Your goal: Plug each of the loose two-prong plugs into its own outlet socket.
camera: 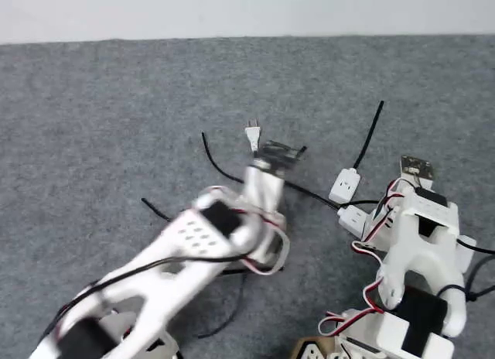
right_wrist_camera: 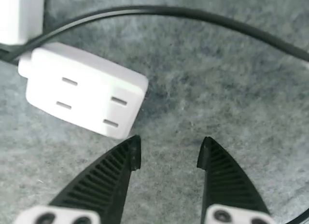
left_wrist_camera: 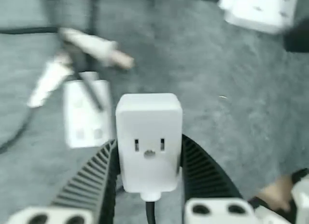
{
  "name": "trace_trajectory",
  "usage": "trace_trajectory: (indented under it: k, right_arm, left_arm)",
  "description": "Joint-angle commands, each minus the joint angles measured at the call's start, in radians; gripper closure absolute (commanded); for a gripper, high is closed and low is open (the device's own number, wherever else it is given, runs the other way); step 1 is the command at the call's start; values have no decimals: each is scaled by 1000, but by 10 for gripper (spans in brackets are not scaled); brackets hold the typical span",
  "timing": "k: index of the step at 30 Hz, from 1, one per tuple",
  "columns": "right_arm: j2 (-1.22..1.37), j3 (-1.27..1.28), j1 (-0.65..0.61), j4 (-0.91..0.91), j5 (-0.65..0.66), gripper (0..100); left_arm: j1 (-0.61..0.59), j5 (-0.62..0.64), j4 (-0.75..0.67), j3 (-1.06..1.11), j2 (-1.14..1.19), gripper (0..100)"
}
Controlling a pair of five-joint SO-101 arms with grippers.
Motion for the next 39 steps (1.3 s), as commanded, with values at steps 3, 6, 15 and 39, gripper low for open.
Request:
trace_trajectory:
  k: [3, 6, 15, 39]
  right_arm:
    - [-39, -9, -27, -15, 11, 798]
    - [-51, -20, -58, -7, 8, 798]
    - [-116, -239, -289, 252, -77, 798]
    - [48, -433, -909, 10, 606, 798]
  left_arm:
    - [-290, -58, -32, 130, -308, 988]
    - [-440, -78, -40, 209, -374, 988]
    - [-632, -152, -272, 518, -381, 988]
    - [-658, -279, -285, 628, -388, 983]
